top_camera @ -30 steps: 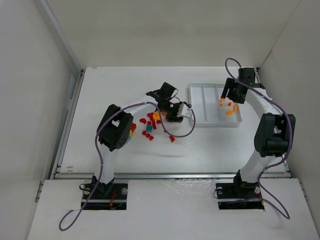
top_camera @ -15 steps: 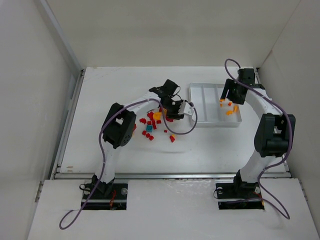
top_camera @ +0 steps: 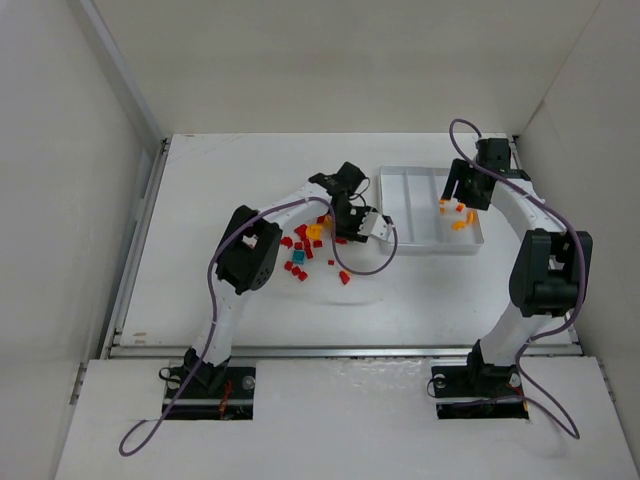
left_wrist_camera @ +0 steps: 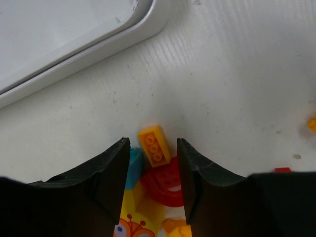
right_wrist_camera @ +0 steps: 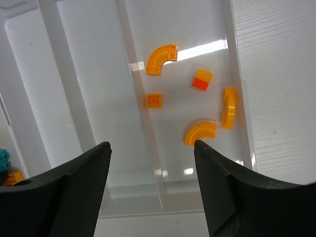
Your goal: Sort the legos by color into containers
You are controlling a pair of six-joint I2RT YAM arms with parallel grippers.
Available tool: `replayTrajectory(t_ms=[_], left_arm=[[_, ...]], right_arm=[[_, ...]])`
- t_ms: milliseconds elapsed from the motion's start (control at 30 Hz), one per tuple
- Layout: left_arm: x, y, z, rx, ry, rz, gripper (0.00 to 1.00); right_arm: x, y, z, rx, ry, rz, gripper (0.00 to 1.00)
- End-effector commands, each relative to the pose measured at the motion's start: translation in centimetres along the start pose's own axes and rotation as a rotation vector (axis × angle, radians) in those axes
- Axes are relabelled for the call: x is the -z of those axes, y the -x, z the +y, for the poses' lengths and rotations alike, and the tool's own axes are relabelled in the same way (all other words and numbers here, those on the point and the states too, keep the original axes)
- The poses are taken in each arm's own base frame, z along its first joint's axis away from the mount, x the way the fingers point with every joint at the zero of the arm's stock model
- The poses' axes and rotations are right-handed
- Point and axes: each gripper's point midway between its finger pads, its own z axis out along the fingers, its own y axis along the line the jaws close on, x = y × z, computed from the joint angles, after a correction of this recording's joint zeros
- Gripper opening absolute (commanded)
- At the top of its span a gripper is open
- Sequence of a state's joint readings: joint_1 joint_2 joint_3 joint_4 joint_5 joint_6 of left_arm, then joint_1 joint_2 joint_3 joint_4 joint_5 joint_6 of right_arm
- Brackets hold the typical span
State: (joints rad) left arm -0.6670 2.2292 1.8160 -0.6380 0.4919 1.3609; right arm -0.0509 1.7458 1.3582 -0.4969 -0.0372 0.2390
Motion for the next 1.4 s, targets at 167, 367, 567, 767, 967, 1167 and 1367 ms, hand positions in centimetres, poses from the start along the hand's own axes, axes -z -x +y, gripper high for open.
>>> replayTrajectory(t_ms=[167, 367, 567, 767, 967, 1167, 1367], left_arm=[[-1.5, -1.2, 0.4, 0.014, -0.027, 0.056, 0.35], [-2.2, -0.9, 0.5, -0.076, -0.042, 0.077, 0.30], [-2.0, -1.0, 0.9, -0.067, -0.036, 0.087, 0.00], [-1.9, -0.9, 0.1, -0.062, -0.049, 0.080, 0.00], [-0.8, 1.0, 0.1, -0.021, -0.038, 0.010, 0.00], [0.1, 2.3, -0.1, 0.026, -0.031, -0.033, 0.00], [3.8, 6.0, 1.7, 0.065, 0.042, -0.178, 0.00]], right_arm=[[0.7, 1.2, 0.6, 0.016, 0.015, -0.040, 0.74], [1.2, 1.2, 0.4, 0.016, 0.010, -0.057, 0.74], [2.4, 2.2, 0.3, 0.025, -0.004, -0.084, 0.74], [3.3, 2.5, 0.4, 0.026, 0.001, -0.103, 0.74], [3.6, 2.7, 0.7, 0.026, 0.012, -0.110, 0.74], [4.0, 2.6, 0.6, 0.027, 0.015, -0.120, 0.74], [4.3, 2.7, 1.0, 0.039, 0.036, -0.125, 0.74]])
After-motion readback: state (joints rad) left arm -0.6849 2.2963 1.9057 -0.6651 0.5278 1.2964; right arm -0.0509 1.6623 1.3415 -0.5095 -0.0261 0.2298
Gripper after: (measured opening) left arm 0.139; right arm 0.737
